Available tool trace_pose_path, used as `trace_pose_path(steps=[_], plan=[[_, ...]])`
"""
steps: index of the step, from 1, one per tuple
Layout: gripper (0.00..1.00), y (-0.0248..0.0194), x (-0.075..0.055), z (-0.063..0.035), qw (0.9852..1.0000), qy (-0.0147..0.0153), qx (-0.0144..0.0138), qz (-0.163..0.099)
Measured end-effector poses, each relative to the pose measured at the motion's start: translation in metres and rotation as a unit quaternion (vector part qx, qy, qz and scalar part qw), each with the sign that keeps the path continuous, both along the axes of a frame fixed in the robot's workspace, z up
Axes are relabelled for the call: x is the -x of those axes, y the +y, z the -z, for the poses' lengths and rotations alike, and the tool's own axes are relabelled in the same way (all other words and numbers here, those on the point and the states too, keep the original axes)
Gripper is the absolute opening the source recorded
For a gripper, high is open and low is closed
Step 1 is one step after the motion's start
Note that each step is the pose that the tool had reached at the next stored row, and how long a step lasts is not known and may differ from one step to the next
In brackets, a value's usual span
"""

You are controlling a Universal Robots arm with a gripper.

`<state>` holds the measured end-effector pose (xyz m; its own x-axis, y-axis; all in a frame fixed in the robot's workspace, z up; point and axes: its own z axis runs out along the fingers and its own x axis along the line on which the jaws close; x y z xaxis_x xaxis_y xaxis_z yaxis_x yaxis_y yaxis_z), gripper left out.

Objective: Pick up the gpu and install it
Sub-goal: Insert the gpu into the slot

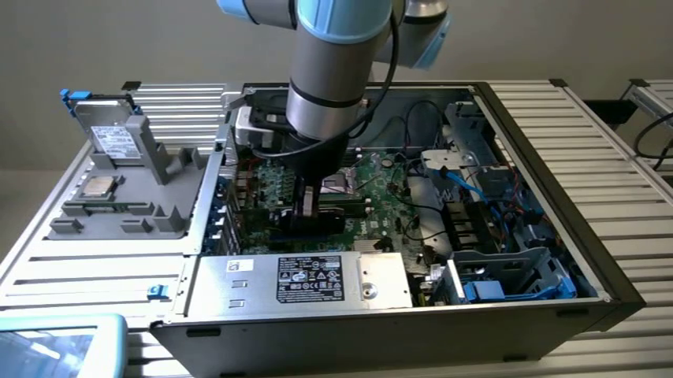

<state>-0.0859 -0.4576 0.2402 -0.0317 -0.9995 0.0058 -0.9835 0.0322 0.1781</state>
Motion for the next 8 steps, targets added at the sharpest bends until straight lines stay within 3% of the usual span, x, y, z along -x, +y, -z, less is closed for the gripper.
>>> trace_pose_path(steps=[8], plan=[[0.28,0.0013,-0.0001,0.0004,1.0,-0.0001,-0.0001,-0.002]])
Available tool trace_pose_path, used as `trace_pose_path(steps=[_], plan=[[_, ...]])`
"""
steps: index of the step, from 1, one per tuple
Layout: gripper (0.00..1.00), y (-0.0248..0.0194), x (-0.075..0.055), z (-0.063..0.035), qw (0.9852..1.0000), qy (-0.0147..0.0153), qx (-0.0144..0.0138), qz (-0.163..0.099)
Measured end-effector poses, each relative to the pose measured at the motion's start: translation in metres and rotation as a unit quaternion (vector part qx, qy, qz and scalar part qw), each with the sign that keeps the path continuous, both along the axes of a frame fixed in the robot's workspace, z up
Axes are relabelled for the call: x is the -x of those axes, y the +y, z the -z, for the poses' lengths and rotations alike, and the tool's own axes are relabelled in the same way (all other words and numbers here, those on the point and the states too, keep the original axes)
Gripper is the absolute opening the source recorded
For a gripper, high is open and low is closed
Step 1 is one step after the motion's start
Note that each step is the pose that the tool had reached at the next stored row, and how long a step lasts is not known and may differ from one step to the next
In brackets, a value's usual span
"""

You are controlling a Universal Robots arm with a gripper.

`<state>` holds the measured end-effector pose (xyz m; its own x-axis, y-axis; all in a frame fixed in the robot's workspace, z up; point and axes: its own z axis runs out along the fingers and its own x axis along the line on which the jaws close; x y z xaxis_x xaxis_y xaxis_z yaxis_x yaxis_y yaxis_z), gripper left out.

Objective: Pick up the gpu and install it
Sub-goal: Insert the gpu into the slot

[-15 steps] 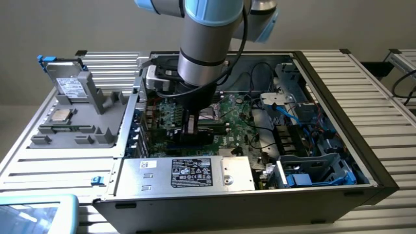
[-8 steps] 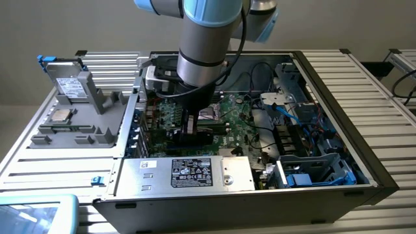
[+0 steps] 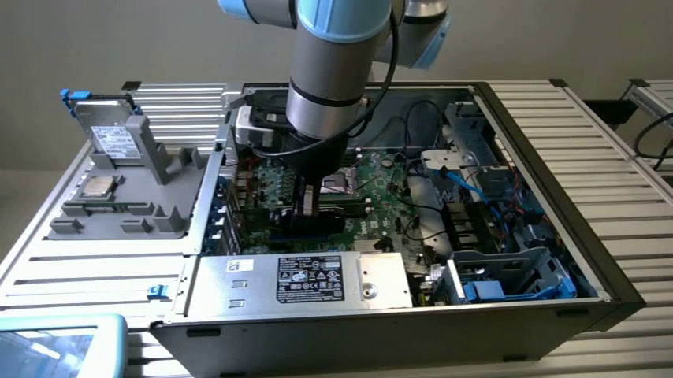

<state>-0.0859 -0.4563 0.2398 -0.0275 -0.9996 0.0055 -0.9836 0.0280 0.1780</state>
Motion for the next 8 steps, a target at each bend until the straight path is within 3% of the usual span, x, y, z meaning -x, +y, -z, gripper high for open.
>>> trace_pose_path(steps=[8], plan=[[0.28,0.0,0.0,0.0036,1.0,0.0,-0.0001,-0.001]])
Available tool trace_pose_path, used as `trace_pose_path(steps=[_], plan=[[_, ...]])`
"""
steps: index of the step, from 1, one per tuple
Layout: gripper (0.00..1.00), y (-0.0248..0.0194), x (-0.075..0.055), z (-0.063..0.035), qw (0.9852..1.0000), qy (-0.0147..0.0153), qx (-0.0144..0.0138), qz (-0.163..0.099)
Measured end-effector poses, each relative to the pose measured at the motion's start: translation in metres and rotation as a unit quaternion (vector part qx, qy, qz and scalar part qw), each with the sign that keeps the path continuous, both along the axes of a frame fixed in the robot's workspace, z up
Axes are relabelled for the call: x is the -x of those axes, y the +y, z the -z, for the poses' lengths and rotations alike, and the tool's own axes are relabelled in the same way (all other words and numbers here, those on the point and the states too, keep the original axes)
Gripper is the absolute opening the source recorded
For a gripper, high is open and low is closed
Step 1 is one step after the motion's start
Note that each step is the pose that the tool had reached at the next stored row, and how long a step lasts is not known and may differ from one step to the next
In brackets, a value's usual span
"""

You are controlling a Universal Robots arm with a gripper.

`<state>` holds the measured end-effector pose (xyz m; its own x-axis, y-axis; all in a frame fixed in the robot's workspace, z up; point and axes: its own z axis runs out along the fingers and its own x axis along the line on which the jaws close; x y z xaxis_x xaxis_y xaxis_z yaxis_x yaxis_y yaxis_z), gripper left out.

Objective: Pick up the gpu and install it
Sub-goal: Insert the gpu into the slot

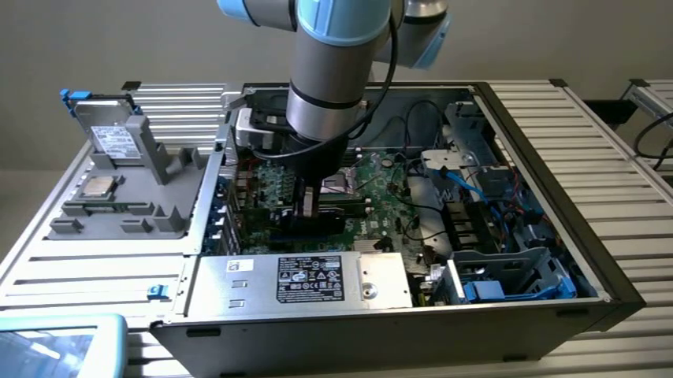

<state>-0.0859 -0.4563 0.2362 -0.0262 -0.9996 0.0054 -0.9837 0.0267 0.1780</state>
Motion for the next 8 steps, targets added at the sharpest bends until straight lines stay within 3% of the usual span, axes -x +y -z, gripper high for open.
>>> trace_pose_path(steps=[8], plan=[[0.28,0.0019,0.0002,-0.0007,1.0,0.0003,0.0007,0.0]])
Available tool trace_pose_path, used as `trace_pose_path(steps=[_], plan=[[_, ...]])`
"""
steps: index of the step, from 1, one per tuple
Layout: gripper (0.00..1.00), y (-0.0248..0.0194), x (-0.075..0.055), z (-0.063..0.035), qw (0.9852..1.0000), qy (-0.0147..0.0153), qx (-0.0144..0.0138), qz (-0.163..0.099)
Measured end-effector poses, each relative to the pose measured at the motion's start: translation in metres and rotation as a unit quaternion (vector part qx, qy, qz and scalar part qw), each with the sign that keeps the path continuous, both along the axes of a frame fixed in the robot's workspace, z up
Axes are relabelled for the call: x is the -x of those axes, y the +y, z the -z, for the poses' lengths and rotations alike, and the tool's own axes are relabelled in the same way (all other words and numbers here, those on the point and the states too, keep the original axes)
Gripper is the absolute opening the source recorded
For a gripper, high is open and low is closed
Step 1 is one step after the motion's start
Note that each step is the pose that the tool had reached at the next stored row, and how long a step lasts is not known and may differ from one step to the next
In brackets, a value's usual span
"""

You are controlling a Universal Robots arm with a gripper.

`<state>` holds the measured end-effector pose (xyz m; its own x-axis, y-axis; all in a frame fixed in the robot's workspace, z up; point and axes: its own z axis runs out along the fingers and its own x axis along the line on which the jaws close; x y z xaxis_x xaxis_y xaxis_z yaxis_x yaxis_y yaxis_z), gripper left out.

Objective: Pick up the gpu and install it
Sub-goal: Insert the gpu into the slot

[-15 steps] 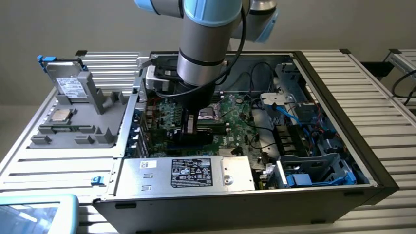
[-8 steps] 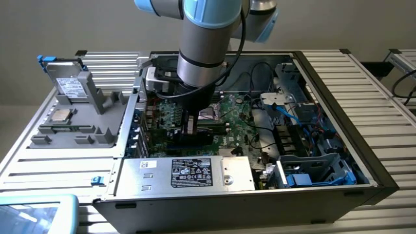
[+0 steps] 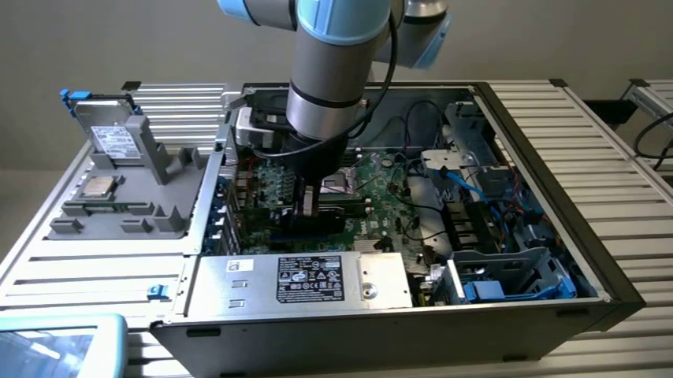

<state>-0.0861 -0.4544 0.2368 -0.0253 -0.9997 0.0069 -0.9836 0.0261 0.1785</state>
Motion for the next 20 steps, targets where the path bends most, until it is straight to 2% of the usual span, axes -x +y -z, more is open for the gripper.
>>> trace_pose_path(steps=[20], plan=[[0.28,0.0002,-0.0001,0.0008,1.0,-0.0003,-0.0007,-0.006]])
